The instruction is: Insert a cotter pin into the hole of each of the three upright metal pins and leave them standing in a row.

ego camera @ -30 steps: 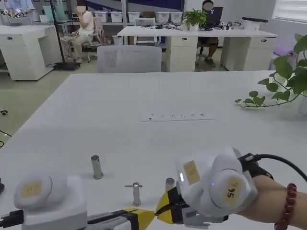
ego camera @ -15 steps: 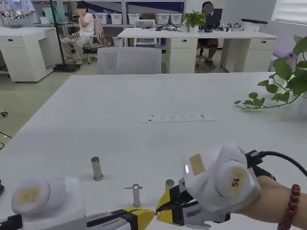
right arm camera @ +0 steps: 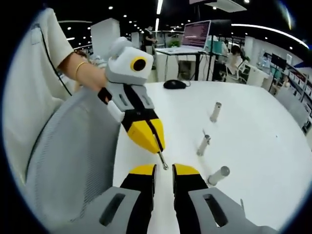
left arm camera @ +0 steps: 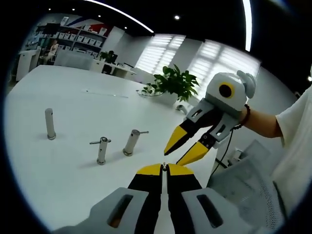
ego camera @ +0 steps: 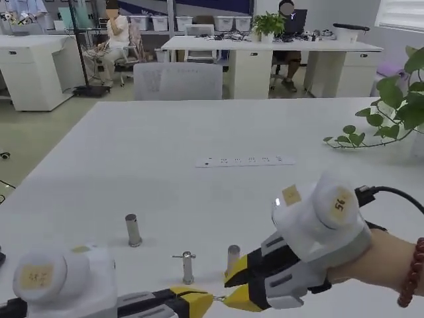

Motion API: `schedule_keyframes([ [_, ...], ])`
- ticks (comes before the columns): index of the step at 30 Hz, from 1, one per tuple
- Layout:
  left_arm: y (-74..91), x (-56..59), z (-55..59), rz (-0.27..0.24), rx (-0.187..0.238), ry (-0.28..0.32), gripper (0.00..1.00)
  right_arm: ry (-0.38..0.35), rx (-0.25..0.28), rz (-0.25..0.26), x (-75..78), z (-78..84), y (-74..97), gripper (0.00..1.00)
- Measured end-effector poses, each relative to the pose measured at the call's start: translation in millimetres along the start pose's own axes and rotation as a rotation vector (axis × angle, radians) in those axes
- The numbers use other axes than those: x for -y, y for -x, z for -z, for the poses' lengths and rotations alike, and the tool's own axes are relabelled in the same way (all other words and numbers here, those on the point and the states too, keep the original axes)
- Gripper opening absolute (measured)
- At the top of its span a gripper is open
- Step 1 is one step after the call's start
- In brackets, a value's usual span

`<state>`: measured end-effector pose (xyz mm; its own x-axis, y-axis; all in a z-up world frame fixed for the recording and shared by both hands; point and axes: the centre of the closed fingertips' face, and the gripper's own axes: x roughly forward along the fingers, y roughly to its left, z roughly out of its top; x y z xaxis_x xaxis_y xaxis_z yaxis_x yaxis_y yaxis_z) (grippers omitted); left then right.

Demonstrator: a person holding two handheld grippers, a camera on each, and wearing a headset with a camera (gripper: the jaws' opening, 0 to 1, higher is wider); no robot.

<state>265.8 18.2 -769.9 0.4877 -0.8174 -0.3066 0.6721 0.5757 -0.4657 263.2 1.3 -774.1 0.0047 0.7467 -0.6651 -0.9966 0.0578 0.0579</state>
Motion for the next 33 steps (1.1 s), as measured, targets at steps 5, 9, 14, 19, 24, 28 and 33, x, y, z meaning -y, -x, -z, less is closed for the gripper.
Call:
schedule_keyframes([
  [5, -0.4, 9.4, 1.7, 0.044, -0.014, -0.049, 0.0, -0.044, 0.021, -0.057, -3.3, 0.8, 5.5, 0.16],
  [9, -1.2, 13.9, 3.2, 0.067, -0.024, -0.075, 0.0, -0.063, 0.023, -0.128, -12.1, 2.9, 9.3, 0.16],
  [14, -1.7, 23.4, 4.2, 0.117, -0.033, -0.111, 0.0, -0.068, 0.012, -0.185, -19.8, 8.3, 10.2, 0.16],
  [19, -2.3, 31.1, 6.0, 0.153, -0.045, -0.142, 0.0, -0.079, 0.007, -0.228, -25.0, 12.9, 10.4, 0.16],
  [24, -1.7, 40.2, 6.4, 0.198, -0.042, -0.18, 0.0, -0.086, 0.005, -0.269, -31.2, 16.8, 10.6, 0.15],
  [28, -1.8, 45.1, 10.4, 0.217, -0.063, -0.215, 0.0, -0.103, 0.01, -0.311, -37.8, 18.2, 11.8, 0.14],
  [33, -1.7, 48.8, 13.5, 0.24, -0.071, -0.234, 0.0, -0.109, 0.006, -0.349, -45.8, 21.3, 12.3, 0.13],
])
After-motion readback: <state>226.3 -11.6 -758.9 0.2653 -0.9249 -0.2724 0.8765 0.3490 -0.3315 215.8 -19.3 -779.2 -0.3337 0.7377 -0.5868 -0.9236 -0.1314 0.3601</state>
